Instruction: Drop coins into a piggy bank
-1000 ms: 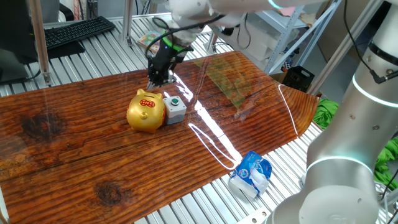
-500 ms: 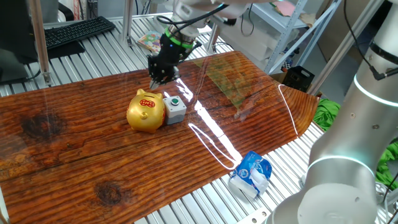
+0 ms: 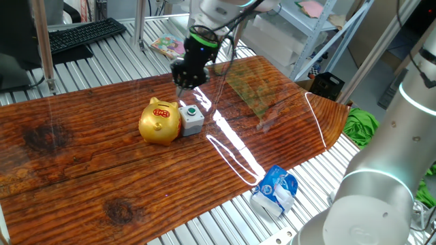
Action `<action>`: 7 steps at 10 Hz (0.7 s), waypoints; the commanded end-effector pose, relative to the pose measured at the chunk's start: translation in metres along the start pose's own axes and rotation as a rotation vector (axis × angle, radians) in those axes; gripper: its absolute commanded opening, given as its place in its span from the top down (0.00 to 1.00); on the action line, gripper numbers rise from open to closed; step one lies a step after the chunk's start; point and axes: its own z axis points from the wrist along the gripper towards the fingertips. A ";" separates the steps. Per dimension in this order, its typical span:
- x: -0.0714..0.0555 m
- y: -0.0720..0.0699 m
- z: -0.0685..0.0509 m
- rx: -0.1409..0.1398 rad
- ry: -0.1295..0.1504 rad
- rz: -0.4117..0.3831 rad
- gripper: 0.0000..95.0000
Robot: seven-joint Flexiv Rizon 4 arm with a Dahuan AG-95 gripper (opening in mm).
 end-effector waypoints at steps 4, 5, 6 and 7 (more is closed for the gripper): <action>-0.003 -0.027 -0.005 0.113 -0.080 -0.413 1.00; -0.007 -0.029 -0.002 0.124 -0.099 -0.449 1.00; -0.012 -0.033 0.003 0.136 -0.117 -0.482 1.00; -0.015 -0.035 0.006 0.142 -0.120 -0.495 1.00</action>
